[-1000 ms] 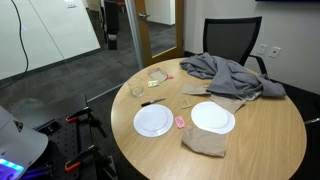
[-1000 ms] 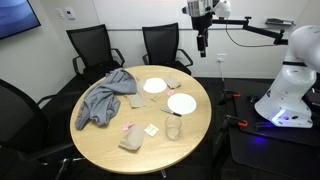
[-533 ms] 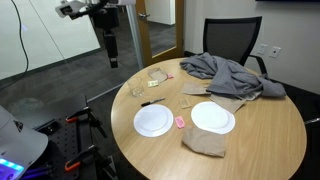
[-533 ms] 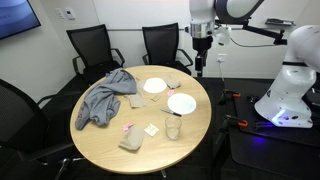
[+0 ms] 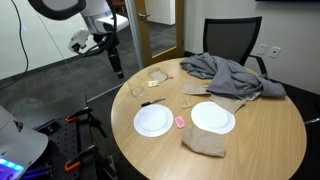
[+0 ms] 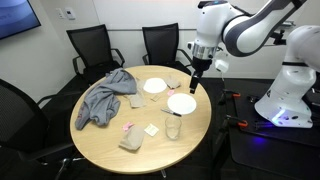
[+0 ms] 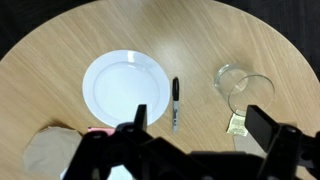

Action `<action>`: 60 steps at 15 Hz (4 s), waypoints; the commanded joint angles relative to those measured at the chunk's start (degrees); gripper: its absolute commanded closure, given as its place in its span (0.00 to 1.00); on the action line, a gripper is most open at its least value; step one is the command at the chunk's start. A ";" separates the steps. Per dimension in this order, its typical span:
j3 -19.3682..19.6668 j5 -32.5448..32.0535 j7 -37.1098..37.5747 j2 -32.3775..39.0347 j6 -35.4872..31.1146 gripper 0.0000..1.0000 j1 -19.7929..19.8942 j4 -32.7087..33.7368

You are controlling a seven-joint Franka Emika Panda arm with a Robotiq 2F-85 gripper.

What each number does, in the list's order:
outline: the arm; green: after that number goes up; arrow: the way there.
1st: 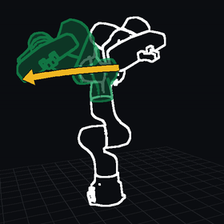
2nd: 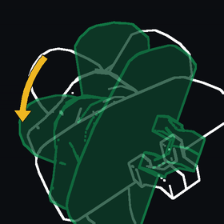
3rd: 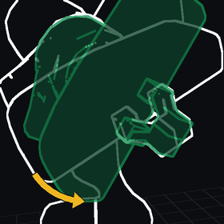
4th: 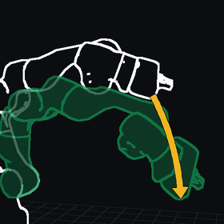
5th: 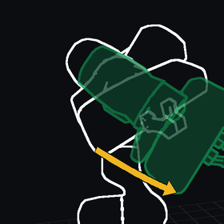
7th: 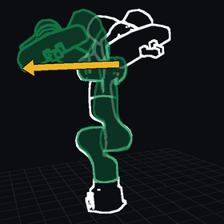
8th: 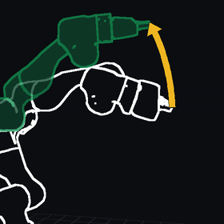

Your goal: Put the marker inside the cup

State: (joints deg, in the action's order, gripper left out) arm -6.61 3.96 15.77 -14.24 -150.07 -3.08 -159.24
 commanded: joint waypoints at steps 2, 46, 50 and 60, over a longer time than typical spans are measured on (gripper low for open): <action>-2.78 -3.51 6.05 10.08 -11.08 0.00 0.82 2.01; 10.49 -6.77 -0.27 53.66 -15.60 0.80 -7.20 34.83; 10.32 -6.53 -0.42 53.27 -15.41 1.00 -6.92 34.93; 9.11 -7.35 -3.07 38.32 -7.23 0.97 -7.71 28.14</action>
State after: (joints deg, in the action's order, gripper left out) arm 3.05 -3.51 15.27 32.39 -162.68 -11.00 -127.06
